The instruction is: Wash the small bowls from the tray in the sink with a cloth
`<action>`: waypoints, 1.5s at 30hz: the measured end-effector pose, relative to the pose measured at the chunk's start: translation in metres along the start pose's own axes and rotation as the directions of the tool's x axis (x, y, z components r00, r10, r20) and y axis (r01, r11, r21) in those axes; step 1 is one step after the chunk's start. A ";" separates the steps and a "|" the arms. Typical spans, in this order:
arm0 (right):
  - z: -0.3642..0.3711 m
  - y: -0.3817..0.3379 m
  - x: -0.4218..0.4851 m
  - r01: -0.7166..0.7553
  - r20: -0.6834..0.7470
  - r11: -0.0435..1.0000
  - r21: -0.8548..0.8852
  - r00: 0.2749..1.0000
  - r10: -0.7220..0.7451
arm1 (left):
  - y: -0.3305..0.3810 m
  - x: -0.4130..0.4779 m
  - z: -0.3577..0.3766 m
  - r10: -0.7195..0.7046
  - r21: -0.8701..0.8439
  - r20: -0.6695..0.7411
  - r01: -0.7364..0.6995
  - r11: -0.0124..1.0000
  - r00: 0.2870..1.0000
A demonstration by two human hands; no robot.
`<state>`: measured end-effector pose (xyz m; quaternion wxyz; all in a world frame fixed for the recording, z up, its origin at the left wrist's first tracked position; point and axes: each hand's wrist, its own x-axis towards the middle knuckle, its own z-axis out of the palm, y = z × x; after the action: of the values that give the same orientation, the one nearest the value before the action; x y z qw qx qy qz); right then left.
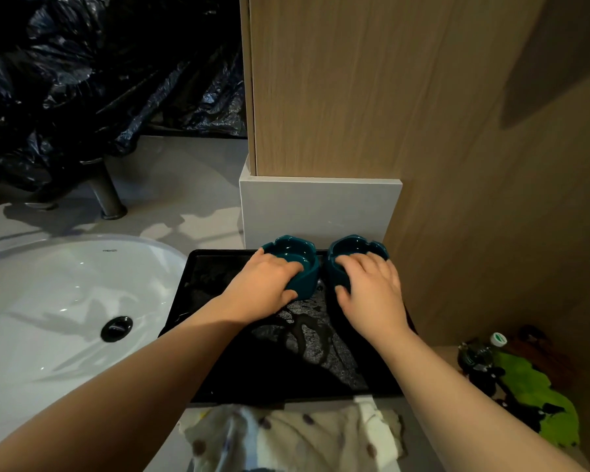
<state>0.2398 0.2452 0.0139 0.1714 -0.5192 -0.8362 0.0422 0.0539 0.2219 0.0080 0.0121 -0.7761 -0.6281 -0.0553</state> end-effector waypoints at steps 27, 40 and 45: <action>0.047 -0.131 -0.019 0.401 0.020 0.914 0.063 0.915 -0.403 | -0.120 -0.137 -0.010 -0.005 -0.327 -0.178 -0.054 0.943 0.984; 0.063 -0.146 0.043 0.182 -0.063 0.945 -0.272 0.976 -0.206 | -0.127 -0.058 0.007 -0.211 -0.426 -0.099 0.150 0.892 0.973; 0.070 -0.139 0.044 0.211 -0.097 0.942 -0.260 0.965 -0.243 | -0.130 -0.055 0.017 -0.201 -0.437 -0.121 0.130 0.890 0.972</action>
<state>0.0801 0.2278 -0.0064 0.1623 -0.4382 -0.8765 -0.1157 -0.0835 0.1977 -0.0206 -0.1114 -0.6963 -0.6616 -0.2552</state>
